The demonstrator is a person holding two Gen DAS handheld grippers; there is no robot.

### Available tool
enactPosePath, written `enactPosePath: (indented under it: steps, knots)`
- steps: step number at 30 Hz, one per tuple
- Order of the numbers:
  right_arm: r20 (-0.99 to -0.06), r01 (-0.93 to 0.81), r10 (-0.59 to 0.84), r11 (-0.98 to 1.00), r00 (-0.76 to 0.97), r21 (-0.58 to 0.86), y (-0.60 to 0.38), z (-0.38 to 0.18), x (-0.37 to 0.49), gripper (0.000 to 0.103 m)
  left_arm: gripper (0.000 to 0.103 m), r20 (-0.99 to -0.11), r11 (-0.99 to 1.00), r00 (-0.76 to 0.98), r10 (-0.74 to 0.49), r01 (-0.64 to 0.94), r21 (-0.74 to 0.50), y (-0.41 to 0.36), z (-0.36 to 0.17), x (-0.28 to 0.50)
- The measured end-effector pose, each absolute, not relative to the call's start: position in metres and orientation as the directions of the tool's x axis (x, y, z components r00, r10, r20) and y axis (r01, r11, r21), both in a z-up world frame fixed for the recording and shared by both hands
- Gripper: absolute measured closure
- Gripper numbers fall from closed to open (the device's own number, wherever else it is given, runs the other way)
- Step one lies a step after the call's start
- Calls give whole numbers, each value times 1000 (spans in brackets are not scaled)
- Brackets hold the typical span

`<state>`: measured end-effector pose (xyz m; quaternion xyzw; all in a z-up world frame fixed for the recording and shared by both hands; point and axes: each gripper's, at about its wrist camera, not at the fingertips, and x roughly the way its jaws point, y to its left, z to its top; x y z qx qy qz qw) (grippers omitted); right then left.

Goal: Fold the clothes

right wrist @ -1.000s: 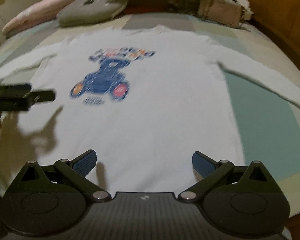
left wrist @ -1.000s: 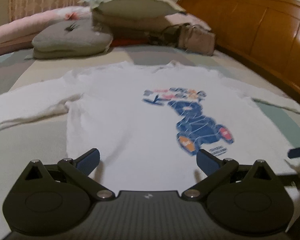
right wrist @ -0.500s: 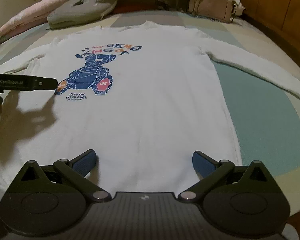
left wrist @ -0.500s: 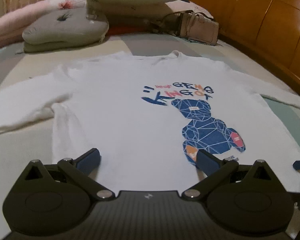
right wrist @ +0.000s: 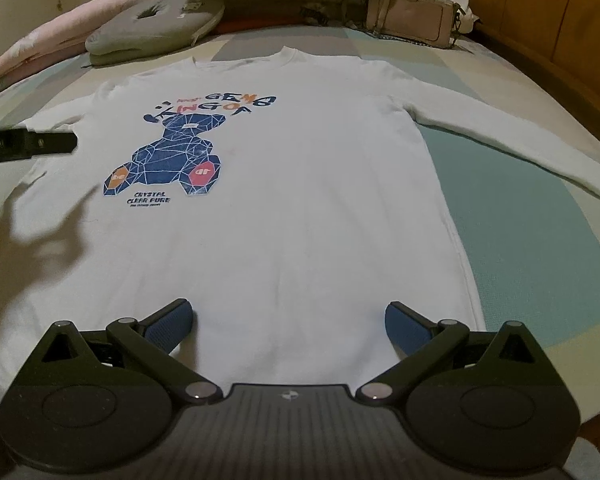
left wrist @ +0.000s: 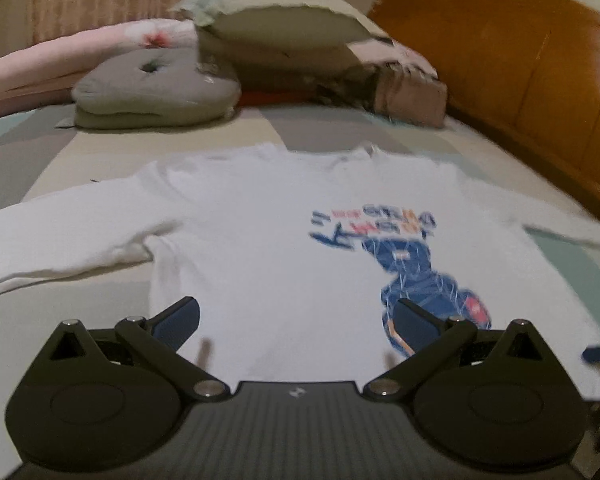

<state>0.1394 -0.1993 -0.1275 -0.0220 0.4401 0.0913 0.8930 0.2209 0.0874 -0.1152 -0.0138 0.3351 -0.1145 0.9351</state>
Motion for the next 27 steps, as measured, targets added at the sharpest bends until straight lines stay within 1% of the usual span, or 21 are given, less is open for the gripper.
enactPosePath:
  steps: [2,4,8,14,17,19,22,23,27]
  knots:
    - [-801,-188,160,980,576,60,-199,-120,144,0,1,-631,976,747,-207,199,-85,86,-117,222]
    - [-777,-201,191,976,599,85,-200,-108,147,0,1,-635,979,747,-196,189,-79,87,-118,223]
    - [-759,-183,181,980,625,84,-198,-92,162,0,1,-641,978,739,-207,174,-116,93,-118,224]
    - [-804,-141,218,976,554,168,-197,-118,162,0,1,-657,980,729,-194,175,-95,89,-122,224]
    - [-800,-154,190,980,569,124,-191,-119,156,0,1,-658,980,727,-194,177,-94,89,-122,224]
    - [-789,-160,202,978,580,133,-189,-113,158,0,1,-659,981,728,-187,173,-87,90,-123,225]
    - [-747,-177,232,972,623,155,-185,-97,165,0,1,-654,985,737,-167,150,-83,95,-123,225]
    - [-735,-184,238,971,635,155,-181,-91,173,0,1,-649,986,743,-163,141,-86,97,-123,225]
    - [-737,-218,253,965,627,146,-161,-79,214,0,1,-627,989,766,-143,84,-123,109,-122,226]
